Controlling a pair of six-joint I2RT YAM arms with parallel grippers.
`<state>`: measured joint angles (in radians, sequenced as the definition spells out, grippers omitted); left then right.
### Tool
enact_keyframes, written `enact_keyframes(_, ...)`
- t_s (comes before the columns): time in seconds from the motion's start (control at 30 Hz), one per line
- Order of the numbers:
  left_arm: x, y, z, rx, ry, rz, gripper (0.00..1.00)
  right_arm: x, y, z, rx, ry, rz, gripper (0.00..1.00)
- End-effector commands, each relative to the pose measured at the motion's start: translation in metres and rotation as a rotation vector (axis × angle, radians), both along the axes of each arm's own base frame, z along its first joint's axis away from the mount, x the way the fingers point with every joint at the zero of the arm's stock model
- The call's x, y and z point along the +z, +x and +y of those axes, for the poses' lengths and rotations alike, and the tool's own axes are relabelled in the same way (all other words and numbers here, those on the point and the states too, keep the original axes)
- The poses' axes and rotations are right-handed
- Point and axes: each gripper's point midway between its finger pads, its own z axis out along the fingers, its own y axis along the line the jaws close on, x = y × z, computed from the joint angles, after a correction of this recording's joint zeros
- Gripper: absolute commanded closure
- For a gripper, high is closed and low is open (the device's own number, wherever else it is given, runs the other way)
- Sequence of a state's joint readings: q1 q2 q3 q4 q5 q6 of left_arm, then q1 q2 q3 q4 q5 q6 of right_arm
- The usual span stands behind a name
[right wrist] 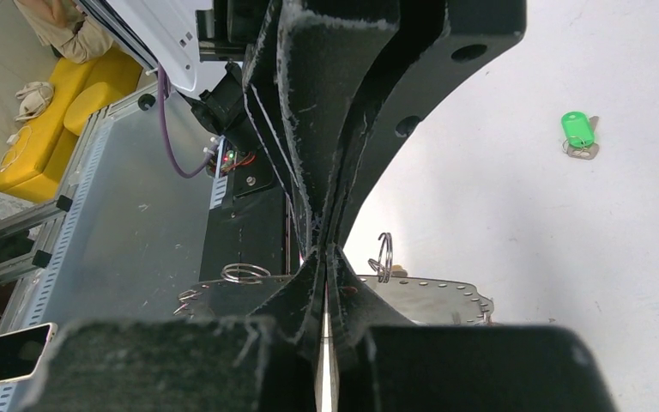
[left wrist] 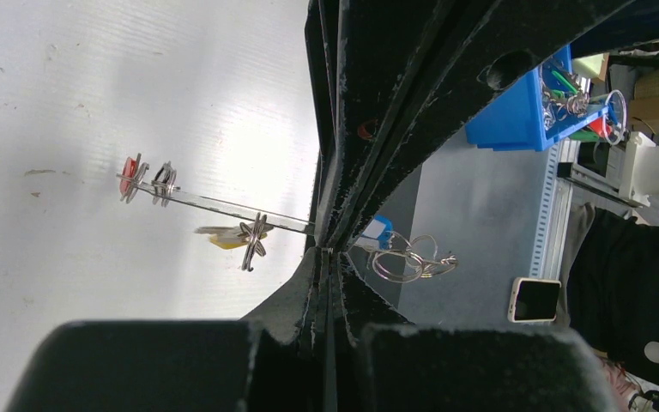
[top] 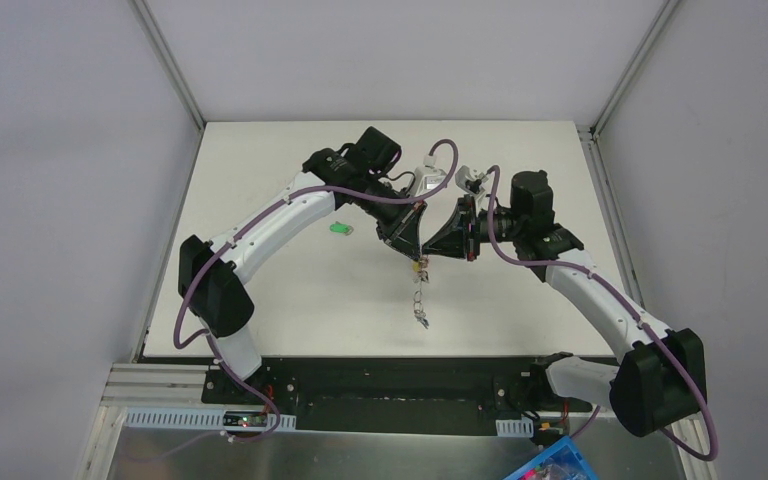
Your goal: Put the keys on the keyring
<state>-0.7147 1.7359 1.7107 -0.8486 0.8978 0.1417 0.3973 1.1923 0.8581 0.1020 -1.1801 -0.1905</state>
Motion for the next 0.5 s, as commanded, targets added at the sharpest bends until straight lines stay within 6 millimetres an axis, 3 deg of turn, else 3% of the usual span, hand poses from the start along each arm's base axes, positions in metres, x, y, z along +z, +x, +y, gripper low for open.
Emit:
enact_keyframes(0.0, 0.0289, 0.0003, -0.0037, -0.014, -0.078, -0.066, 1.00, 0.0124, -0.0016, 0.0040, 0.026, 0.026, -0.047, 1.00)
enact_keyframes(0.13, 0.0287, -0.0006, -0.0017, -0.019, -0.075, -0.074, 1.00, 0.0110, -0.0018, 0.0033, 0.031, 0.011, -0.052, 1.00)
enact_keyframes(0.3, 0.0277, -0.0024, 0.0009, -0.029, -0.068, -0.080, 1.00, 0.0075, -0.0010, 0.0029, 0.034, -0.007, -0.058, 0.87)
enact_keyframes(0.47, 0.0258, -0.0035, 0.0023, -0.036, -0.060, -0.081, 1.00, 0.0051, -0.0028, 0.0049, 0.047, -0.013, -0.059, 0.84)
